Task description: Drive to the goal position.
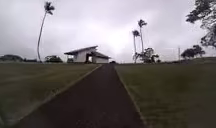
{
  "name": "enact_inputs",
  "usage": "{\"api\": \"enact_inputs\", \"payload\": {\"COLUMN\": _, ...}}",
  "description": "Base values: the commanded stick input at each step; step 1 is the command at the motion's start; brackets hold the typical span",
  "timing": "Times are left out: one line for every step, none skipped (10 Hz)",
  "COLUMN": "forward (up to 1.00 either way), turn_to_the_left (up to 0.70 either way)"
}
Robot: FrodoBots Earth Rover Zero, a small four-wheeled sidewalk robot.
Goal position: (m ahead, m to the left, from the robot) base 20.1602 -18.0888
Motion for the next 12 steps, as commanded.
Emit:
{"api": "enact_inputs", "payload": {"forward": 1.00, "turn_to_the_left": -0.17}}
{"api": "enact_inputs", "payload": {"forward": 1.00, "turn_to_the_left": -0.34}}
{"api": "enact_inputs", "payload": {"forward": 1.00, "turn_to_the_left": -0.02}}
{"api": "enact_inputs", "payload": {"forward": 1.00, "turn_to_the_left": -0.21}}
{"api": "enact_inputs", "payload": {"forward": 1.00, "turn_to_the_left": -0.36}}
{"api": "enact_inputs", "payload": {"forward": 1.00, "turn_to_the_left": -0.17}}
{"api": "enact_inputs", "payload": {"forward": 1.00, "turn_to_the_left": 0.00}}
{"api": "enact_inputs", "payload": {"forward": 1.00, "turn_to_the_left": 0.00}}
{"api": "enact_inputs", "payload": {"forward": 1.00, "turn_to_the_left": -0.15}}
{"api": "enact_inputs", "payload": {"forward": 1.00, "turn_to_the_left": -0.37}}
{"api": "enact_inputs", "payload": {"forward": 1.00, "turn_to_the_left": -0.28}}
{"api": "enact_inputs", "payload": {"forward": 1.00, "turn_to_the_left": -0.10}}
